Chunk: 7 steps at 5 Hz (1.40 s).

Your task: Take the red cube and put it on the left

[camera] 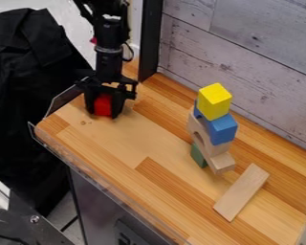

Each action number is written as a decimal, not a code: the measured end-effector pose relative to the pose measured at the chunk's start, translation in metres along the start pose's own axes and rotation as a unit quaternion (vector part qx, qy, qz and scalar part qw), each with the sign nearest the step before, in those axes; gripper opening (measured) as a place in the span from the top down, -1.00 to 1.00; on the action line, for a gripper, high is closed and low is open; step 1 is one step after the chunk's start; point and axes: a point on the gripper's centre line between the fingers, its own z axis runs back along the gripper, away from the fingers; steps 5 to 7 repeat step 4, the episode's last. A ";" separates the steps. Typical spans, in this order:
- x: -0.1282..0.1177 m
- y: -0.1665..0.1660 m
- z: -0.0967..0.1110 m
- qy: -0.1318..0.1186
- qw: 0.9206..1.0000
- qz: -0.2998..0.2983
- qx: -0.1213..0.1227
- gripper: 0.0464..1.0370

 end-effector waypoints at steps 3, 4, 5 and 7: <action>-0.017 -0.010 0.054 -0.049 0.998 0.022 -0.021 -0.90; -0.032 -0.017 0.102 -0.083 0.996 -0.009 -0.008 -0.90; -0.032 -0.017 0.102 -0.083 0.996 -0.009 -0.008 -0.90; -0.032 -0.017 0.102 -0.083 0.996 -0.009 -0.008 -0.90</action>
